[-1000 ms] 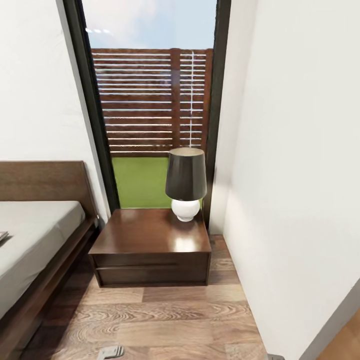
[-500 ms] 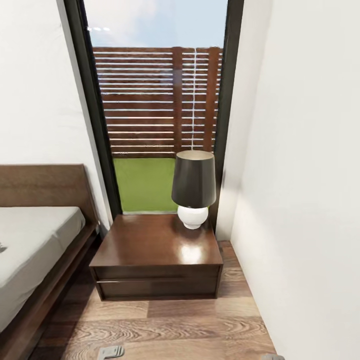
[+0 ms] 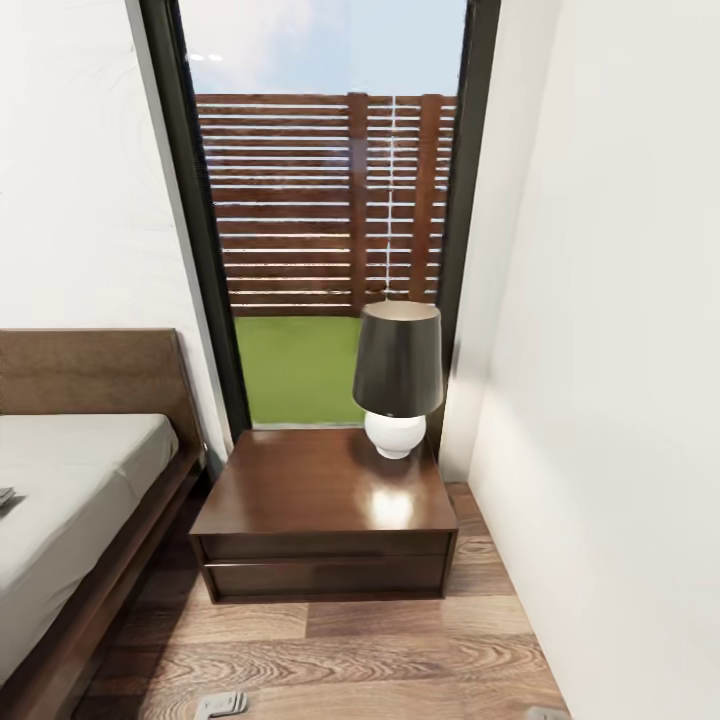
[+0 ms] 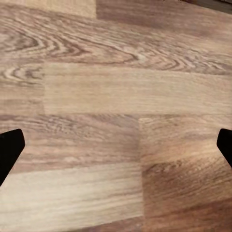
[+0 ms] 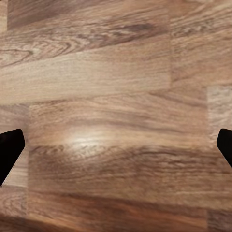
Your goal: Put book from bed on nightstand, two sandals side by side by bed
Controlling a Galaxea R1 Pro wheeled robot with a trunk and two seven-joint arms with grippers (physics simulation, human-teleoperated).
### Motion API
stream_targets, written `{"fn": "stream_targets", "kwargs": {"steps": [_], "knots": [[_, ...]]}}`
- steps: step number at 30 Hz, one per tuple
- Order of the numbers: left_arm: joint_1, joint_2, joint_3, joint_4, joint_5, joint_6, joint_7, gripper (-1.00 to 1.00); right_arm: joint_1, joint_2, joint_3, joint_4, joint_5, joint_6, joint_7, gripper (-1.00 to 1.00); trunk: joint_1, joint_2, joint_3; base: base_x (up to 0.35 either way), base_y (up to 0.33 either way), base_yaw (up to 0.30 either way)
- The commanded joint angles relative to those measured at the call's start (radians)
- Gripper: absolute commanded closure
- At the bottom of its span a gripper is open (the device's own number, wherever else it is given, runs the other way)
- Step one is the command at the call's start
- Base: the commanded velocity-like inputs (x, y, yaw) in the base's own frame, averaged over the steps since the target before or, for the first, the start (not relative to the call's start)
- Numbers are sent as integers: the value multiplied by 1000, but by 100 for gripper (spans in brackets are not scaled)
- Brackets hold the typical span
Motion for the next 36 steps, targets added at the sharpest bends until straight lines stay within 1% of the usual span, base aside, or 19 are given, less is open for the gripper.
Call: {"fn": "stream_targets", "kwargs": {"steps": [1, 10, 18, 36], "knots": [[0, 0, 8, 1, -11, -5, -2, -100, 0, 0, -8, 0, 11, -4, 3, -100, 0, 0, -1, 0, 216, 0], [0, 0, 8, 0, -11, -5, -1, -100, 0, 0, -8, 0, 9, -4, 3, -100, 0, 0, -1, 7, 242, 0], [0, 0, 8, 1, -11, -5, -1, -100, -1, 0, -8, 0, 8, -4, 3, -100, 0, 0, -1, 88, 244, 0], [0, 0, 7, 0, -11, -5, -2, -100, 0, -1, -8, 0, 6, -4, 3, -100, 0, 0, -1, 7, 19, 0]]}}
